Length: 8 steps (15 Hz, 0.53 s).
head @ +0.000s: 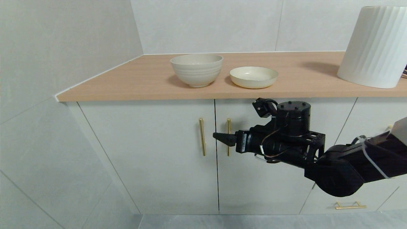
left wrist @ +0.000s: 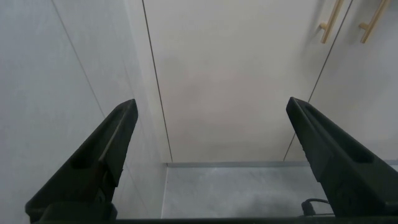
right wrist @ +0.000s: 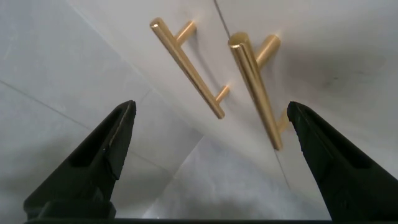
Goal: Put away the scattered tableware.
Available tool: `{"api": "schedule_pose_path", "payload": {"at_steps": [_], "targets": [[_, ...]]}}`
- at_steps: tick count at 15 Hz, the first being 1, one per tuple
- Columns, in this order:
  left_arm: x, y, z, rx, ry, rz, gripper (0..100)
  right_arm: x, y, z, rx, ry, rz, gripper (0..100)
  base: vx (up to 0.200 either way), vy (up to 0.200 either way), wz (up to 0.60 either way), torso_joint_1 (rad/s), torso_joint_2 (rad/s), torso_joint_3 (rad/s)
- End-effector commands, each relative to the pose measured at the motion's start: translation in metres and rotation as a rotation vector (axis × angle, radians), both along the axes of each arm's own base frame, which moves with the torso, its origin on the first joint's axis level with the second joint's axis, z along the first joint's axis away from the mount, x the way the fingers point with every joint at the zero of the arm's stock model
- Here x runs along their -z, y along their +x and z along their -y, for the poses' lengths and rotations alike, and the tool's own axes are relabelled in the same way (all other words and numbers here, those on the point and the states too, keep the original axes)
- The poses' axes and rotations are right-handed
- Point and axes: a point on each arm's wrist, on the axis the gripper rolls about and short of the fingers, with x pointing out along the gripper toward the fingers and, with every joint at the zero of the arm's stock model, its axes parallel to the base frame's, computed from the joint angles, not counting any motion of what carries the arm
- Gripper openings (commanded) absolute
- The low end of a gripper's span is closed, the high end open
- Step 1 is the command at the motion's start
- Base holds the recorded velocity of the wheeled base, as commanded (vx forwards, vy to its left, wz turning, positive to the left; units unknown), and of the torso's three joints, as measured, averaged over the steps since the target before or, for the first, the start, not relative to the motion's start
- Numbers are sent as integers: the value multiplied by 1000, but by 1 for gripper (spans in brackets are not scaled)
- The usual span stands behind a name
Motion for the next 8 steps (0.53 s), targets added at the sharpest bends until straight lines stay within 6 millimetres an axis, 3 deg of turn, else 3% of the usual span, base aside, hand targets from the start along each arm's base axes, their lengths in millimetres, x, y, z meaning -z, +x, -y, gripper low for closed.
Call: {"api": "schedule_pose_path", "payload": {"at_steps": [1,8], "targets": [[0,0,0,-1,0,-2,100,19,6,-11,-7,15,-16,100,0,0,0,0,0,0],[0,0,0,-1,0,-2,100,16,5,-16,-9,63,-32,100,0,0,0,0,0,0]]}}
